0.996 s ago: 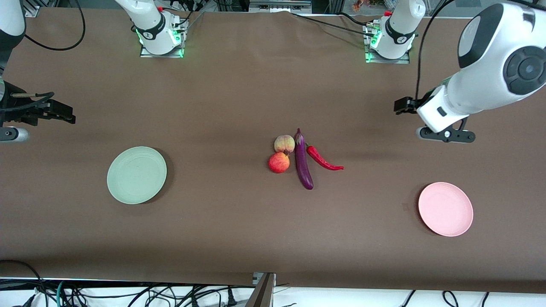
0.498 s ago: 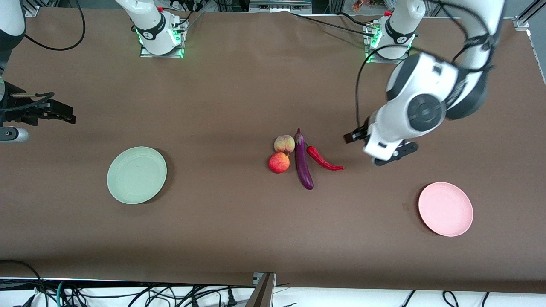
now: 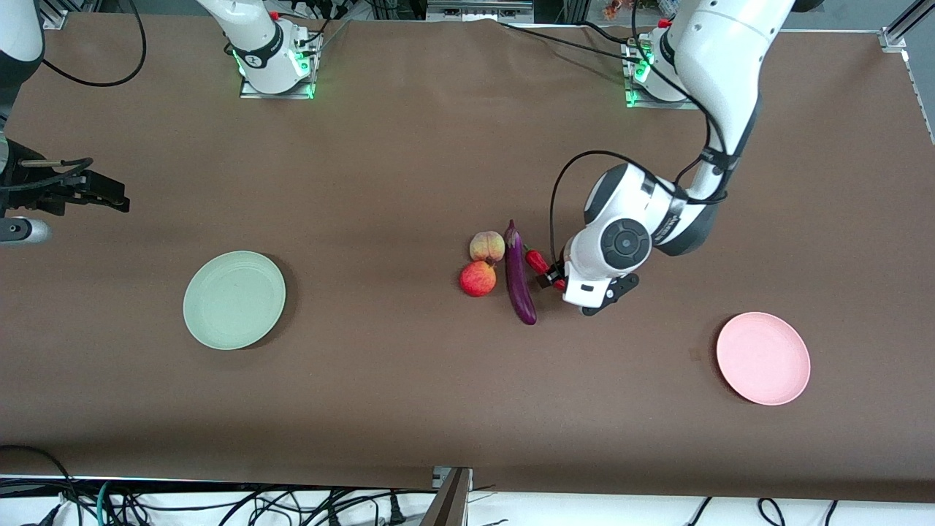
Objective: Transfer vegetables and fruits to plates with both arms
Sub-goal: 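Lower the left gripper and close it on the red chili, then carry the chili to the pink plate while the right gripper reaches the peach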
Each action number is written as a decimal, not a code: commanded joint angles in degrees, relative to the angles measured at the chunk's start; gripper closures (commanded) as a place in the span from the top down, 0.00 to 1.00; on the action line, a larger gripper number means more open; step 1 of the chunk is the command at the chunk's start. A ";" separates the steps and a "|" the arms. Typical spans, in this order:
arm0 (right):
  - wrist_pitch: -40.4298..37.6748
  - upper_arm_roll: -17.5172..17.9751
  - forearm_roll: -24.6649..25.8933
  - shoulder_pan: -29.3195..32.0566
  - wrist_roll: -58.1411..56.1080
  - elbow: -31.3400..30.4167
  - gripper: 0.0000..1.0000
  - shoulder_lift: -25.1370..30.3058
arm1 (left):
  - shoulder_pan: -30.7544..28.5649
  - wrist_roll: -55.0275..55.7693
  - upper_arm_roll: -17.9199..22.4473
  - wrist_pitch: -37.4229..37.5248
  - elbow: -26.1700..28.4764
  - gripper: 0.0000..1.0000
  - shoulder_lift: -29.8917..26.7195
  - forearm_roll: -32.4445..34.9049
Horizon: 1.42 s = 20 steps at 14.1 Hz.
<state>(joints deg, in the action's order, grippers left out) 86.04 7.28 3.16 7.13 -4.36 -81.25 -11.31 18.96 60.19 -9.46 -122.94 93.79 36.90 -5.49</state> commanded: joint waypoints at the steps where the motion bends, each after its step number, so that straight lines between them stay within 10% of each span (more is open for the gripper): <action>1: -0.26 0.19 -0.87 -0.10 -0.39 0.48 1.00 0.15 | 0.99 2.21 0.32 -7.55 5.42 1.00 -0.95 0.22; 3: -0.08 0.19 -0.88 -0.45 -0.74 0.48 1.00 0.06 | 0.99 2.21 0.32 -9.42 6.84 1.00 -0.69 0.22; 9: -0.79 0.19 -0.79 -2.21 -4.17 0.30 1.00 -1.34 | 1.25 4.41 0.24 -10.74 6.84 0.33 0.98 -0.04; 15: -0.70 0.19 -0.79 -2.39 -4.96 0.30 1.00 -1.61 | 1.77 4.50 0.24 -13.20 6.84 0.38 2.03 -0.04; 20: -0.87 0.19 -0.08 -4.58 -5.22 -0.05 1.00 -1.78 | 1.60 3.62 0.24 -12.42 6.85 0.00 1.16 0.13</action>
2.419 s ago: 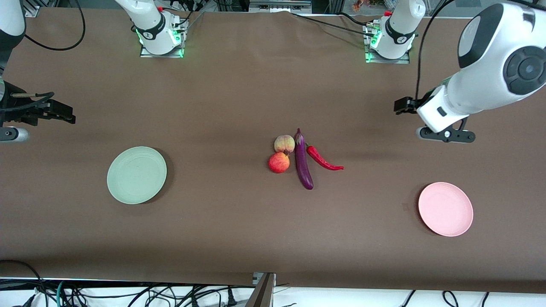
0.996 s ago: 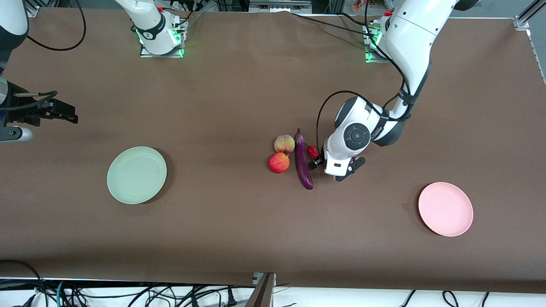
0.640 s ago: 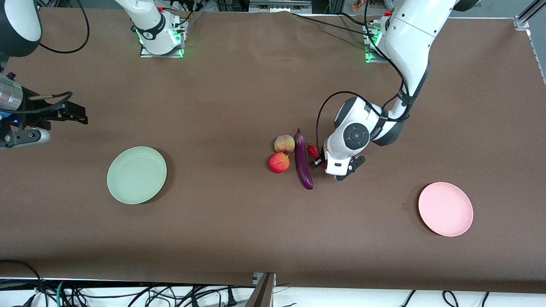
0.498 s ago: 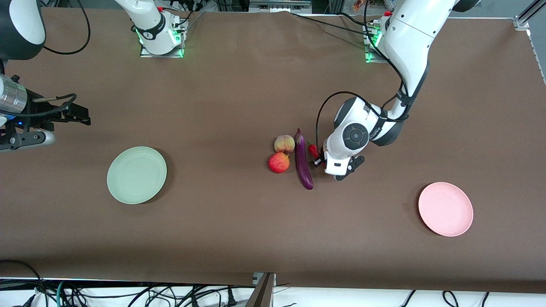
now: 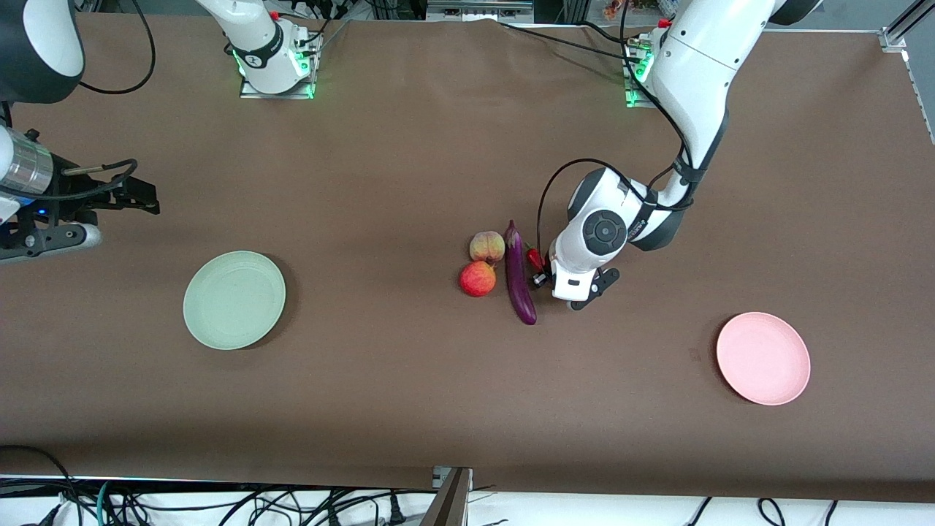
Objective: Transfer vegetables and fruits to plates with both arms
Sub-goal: 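Carry the chili to the pink plate while the right gripper reaches the peach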
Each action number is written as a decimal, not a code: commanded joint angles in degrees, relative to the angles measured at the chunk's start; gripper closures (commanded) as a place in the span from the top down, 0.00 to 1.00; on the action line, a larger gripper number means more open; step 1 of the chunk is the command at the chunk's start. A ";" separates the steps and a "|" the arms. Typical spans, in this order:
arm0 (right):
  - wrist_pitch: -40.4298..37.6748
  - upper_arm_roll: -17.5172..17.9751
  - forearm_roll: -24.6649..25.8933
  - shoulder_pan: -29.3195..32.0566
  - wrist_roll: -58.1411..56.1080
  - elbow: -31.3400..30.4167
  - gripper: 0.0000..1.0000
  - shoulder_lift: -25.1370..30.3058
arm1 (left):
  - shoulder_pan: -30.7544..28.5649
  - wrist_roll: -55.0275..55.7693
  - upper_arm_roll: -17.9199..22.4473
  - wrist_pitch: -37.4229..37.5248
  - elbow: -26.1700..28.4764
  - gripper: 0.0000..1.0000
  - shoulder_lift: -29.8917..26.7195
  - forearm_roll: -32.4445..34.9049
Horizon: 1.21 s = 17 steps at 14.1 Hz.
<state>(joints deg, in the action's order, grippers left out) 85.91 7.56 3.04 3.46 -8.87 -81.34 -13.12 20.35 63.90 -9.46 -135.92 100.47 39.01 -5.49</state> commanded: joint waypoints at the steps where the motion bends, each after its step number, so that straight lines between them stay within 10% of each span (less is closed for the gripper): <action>1: -0.75 -0.09 -0.23 -1.34 0.24 0.04 1.00 -0.76 | -0.22 -0.27 0.41 3.18 -0.10 0.00 -2.35 1.00; 8: 8.81 -0.09 -3.92 -12.48 21.23 0.39 0.99 -7.25 | -11.80 -27.37 1.73 28.58 -10.72 0.00 -7.28 7.94; 17: 28.94 -0.09 -3.49 -34.12 55.33 0.40 1.00 -18.95 | -26.93 -84.31 1.91 20.20 -18.99 0.01 -0.18 24.47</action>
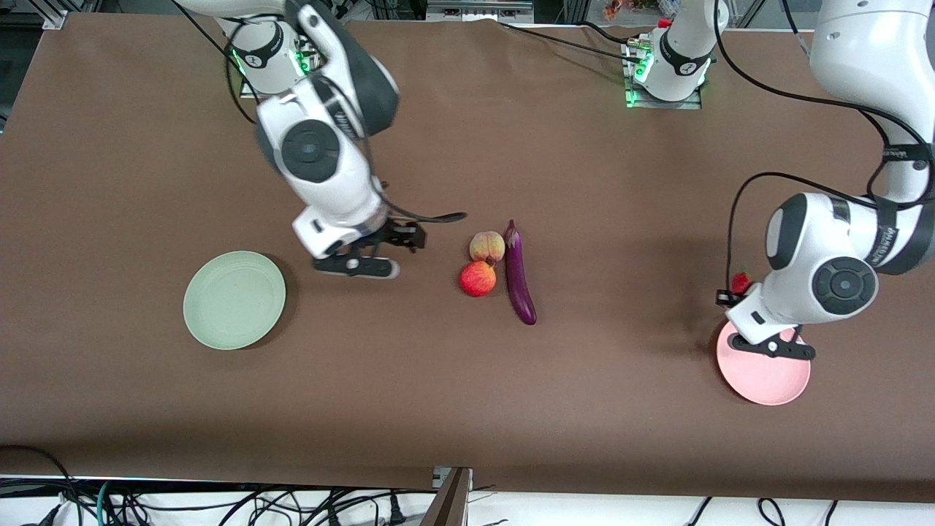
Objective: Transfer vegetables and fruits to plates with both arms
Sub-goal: 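Carry the chili to the pink plate while the right gripper reaches the peach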
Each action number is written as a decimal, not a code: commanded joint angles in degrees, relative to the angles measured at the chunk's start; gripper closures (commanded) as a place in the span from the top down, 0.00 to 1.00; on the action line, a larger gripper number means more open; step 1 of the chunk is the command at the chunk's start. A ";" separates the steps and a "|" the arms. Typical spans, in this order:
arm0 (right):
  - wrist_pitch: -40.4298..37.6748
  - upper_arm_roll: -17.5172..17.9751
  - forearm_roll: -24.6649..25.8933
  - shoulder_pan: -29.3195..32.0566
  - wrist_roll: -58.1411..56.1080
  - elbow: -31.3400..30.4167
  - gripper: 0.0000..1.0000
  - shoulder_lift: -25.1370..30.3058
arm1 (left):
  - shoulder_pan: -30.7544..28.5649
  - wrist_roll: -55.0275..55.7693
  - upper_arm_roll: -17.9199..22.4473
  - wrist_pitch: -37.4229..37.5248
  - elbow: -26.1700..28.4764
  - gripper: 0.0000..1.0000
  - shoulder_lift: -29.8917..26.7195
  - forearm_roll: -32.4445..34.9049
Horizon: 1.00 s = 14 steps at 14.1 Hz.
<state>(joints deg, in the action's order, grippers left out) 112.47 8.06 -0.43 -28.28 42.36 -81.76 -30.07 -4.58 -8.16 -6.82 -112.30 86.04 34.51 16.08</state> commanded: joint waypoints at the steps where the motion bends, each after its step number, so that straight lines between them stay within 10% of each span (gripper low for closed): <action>1: 4.49 -0.59 0.16 -3.70 6.31 0.82 1.00 -3.23 | -2.88 -20.58 -0.74 -8.59 -4.74 0.01 5.38 4.47; 6: 15.48 -0.86 0.69 -10.20 9.93 0.90 1.00 -9.64 | -4.21 -41.76 -0.74 -22.26 -4.74 0.12 9.25 7.74; 8: 18.21 -0.94 2.97 -11.62 9.93 0.90 1.00 -11.93 | -5.52 -40.19 -0.74 -22.26 -4.65 0.40 10.04 6.77; 9: 19.44 -0.94 3.33 -12.23 9.93 0.90 1.00 -12.90 | -5.61 -38.70 -0.74 -22.26 -4.65 0.84 9.96 6.95; 10: 20.76 -0.94 3.42 -12.67 9.93 0.90 1.00 -13.87 | -5.87 -37.64 -0.74 -22.09 -4.39 1.00 9.96 7.03; 14: 23.40 -0.94 5.87 -13.81 9.75 0.90 1.00 -16.77 | -6.23 -37.37 -1.00 -21.91 -4.56 1.00 9.61 6.95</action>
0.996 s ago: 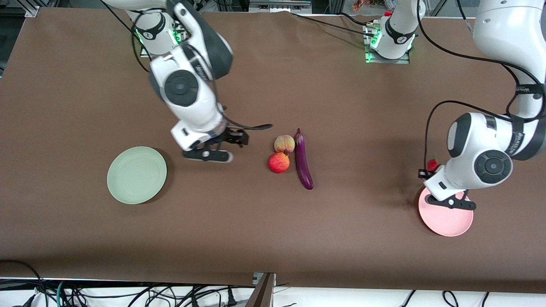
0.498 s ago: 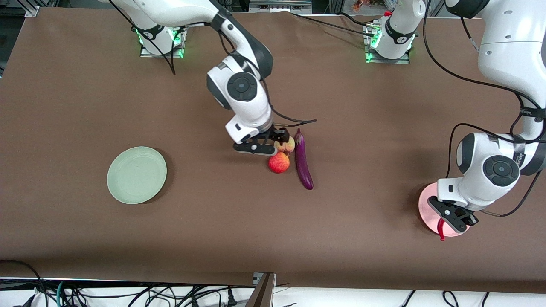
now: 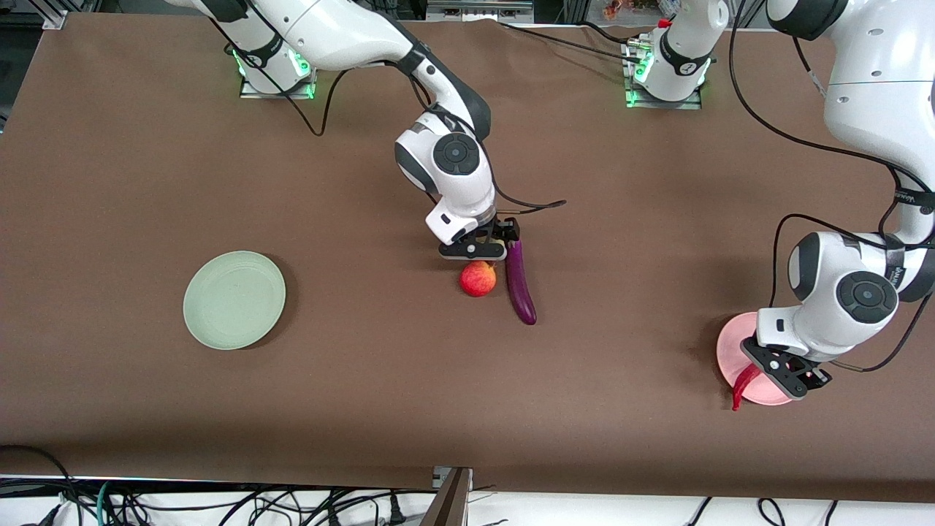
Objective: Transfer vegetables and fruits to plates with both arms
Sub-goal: 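Carry the chili to the pink plate while the right gripper reaches the peach, then open the left gripper over the pink plate while the right gripper grasps the peach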
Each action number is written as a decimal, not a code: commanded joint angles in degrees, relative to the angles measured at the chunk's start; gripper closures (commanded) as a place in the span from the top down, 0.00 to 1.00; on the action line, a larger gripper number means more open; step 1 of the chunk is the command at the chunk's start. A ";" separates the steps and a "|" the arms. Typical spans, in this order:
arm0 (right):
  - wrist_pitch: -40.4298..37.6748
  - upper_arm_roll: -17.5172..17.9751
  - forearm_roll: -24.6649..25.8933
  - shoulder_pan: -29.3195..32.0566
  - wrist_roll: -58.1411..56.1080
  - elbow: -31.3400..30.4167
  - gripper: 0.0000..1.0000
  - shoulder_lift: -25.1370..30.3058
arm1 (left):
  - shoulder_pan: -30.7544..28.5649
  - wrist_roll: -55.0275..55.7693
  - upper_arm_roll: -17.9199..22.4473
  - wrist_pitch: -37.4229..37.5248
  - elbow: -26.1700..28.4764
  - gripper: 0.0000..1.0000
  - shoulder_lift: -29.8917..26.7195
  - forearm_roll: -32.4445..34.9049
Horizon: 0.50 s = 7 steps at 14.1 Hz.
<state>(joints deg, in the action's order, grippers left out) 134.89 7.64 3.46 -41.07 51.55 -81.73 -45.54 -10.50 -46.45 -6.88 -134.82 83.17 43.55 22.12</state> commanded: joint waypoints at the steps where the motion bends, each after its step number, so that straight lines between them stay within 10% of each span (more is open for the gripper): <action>1: 1.25 -0.52 2.42 -1.12 0.57 0.87 1.00 -1.66 | -0.31 0.92 -1.29 0.87 -1.60 1.00 0.40 0.91; 7: 1.61 -0.52 4.09 -2.00 0.65 0.87 1.00 -3.42 | -0.04 8.63 -6.30 14.30 -1.16 1.00 -2.24 -7.14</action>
<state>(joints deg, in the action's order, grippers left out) 135.85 7.62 6.18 -42.26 51.55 -81.71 -48.05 -10.38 -41.65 -12.11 -125.02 82.05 42.84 19.06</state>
